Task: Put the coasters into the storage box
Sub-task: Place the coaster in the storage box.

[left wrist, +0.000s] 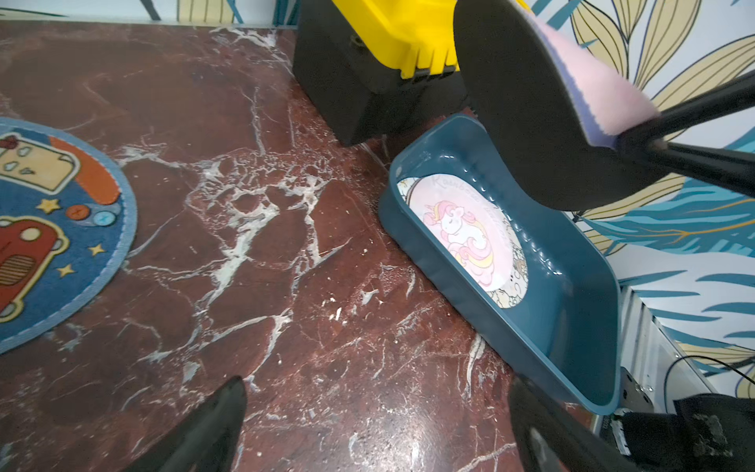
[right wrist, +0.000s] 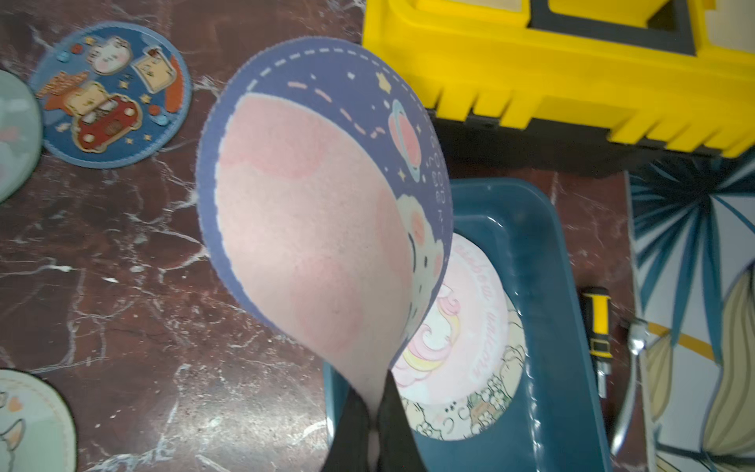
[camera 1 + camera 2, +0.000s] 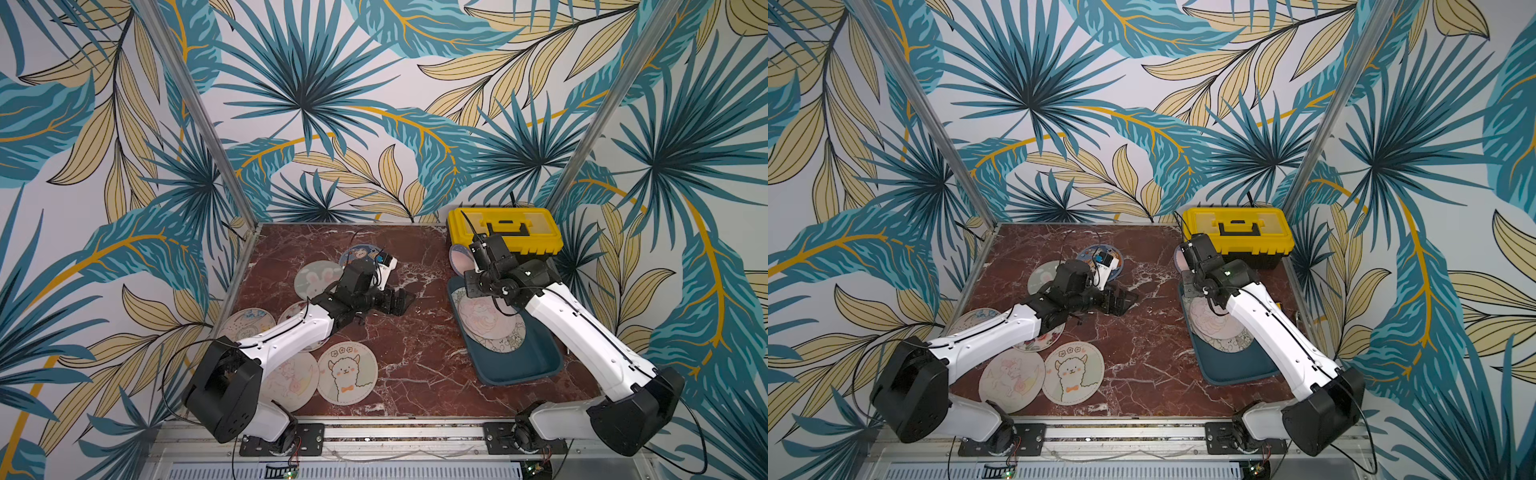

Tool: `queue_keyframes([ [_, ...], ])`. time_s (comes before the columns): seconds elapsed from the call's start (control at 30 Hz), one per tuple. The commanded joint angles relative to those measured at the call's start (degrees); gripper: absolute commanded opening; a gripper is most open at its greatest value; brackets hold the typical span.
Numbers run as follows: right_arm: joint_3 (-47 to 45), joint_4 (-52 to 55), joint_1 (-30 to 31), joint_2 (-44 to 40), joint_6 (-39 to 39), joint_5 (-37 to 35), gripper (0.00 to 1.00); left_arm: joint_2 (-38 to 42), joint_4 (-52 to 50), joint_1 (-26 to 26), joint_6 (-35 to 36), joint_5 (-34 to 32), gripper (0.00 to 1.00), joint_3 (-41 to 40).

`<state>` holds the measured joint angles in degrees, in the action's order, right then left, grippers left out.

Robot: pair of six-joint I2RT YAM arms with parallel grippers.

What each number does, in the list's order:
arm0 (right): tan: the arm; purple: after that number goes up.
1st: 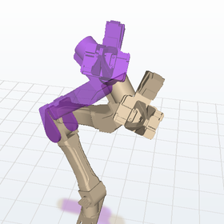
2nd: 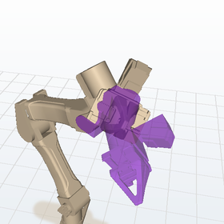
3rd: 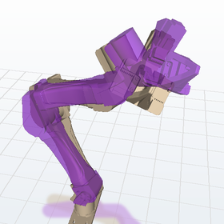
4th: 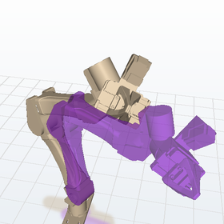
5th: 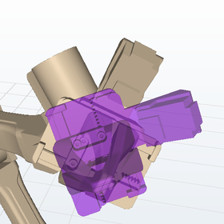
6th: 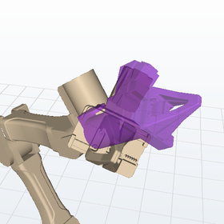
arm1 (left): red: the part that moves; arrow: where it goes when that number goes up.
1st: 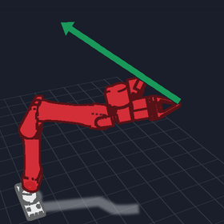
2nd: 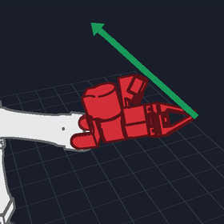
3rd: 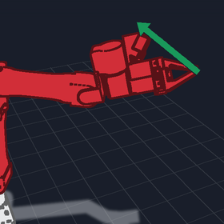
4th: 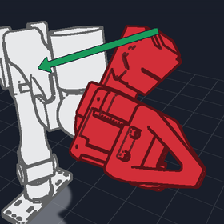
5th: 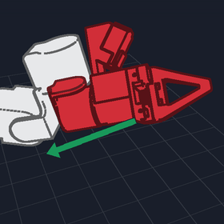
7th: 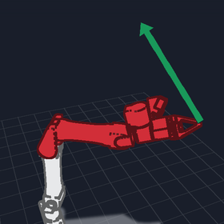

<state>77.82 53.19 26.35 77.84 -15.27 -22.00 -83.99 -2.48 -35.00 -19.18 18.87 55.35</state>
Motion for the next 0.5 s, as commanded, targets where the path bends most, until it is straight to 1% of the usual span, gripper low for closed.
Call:
queue_keyframes([
  [0.0,-2.67,4.19,0.04,-0.57,-3.22,-7.68,0.0,-0.97,0.55,-0.63,1.48,1.13,1.0,2.26],
  [0.07,-3.62,5.43,-0.17,0.06,-4.39,-9.47,0.0,-0.85,0.57,-0.77,1.41,0.61,1.0,2.22],
  [0.27,-6.14,4.93,-1.75,3.65,-5.86,-9.19,0.0,-0.36,0.55,-0.77,1.61,0.02,1.0,1.69],
  [0.47,-9.27,2.38,-3.18,8.34,-6.69,-4.98,0.0,0.3,0.58,-0.77,1.51,-1.73,1.0,0.77],
])
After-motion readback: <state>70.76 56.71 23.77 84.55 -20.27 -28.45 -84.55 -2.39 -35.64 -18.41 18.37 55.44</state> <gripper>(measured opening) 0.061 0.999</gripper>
